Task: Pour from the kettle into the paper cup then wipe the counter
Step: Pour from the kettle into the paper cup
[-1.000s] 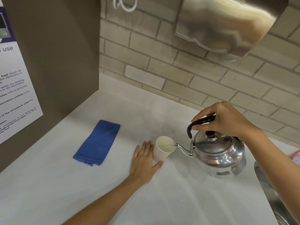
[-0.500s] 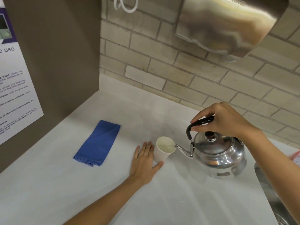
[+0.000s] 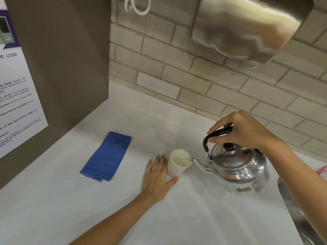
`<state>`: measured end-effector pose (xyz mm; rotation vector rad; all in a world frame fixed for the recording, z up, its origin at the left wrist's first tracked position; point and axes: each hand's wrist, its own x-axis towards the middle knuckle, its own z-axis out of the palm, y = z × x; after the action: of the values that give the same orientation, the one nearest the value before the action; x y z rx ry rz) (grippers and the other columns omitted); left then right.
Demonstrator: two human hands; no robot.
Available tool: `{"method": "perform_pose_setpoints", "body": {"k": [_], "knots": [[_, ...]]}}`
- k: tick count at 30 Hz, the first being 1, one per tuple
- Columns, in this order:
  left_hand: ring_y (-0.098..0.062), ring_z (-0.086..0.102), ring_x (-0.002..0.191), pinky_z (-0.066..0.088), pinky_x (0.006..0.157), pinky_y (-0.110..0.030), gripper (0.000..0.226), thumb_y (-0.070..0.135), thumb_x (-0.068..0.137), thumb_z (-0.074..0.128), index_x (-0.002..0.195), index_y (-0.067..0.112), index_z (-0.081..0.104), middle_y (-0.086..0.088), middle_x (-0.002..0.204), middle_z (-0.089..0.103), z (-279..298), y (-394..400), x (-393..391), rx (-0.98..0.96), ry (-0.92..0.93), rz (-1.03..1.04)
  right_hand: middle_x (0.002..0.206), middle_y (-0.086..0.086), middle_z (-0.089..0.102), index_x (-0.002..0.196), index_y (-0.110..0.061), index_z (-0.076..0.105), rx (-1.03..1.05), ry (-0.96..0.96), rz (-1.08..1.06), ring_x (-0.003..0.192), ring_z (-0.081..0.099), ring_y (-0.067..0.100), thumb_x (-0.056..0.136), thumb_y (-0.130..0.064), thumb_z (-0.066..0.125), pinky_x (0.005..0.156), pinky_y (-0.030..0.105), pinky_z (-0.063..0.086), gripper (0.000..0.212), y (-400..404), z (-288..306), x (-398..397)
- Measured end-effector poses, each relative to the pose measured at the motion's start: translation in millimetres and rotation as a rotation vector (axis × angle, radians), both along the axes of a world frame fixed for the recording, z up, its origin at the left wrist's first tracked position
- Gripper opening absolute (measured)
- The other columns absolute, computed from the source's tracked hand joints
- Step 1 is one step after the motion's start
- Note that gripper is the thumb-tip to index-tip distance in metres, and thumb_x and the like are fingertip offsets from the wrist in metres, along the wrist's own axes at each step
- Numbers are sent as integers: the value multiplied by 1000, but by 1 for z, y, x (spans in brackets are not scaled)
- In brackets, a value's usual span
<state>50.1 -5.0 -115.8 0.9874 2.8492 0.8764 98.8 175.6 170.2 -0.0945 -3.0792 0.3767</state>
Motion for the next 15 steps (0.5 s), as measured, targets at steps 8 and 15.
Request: {"method": "perform_pose_setpoints", "body": {"k": [8, 15], "knots": [[-14, 4, 150, -3, 123, -37, 81, 63, 91, 33, 152, 13, 16, -2, 162, 17, -1, -1, 0, 6, -1, -3, 81, -10, 79, 87, -42, 81, 8, -11, 4, 79, 74, 14, 60, -61, 79, 77, 46, 60, 32, 0, -1, -2], [-14, 5, 150, -3, 123, -37, 81, 64, 91, 31, 152, 13, 17, -2, 162, 18, -3, 0, 0, 0, 10, 0, 81, -7, 79, 87, -42, 81, 22, -10, 8, 80, 72, 17, 63, -57, 81, 76, 47, 59, 28, 0, -1, -3]]}}
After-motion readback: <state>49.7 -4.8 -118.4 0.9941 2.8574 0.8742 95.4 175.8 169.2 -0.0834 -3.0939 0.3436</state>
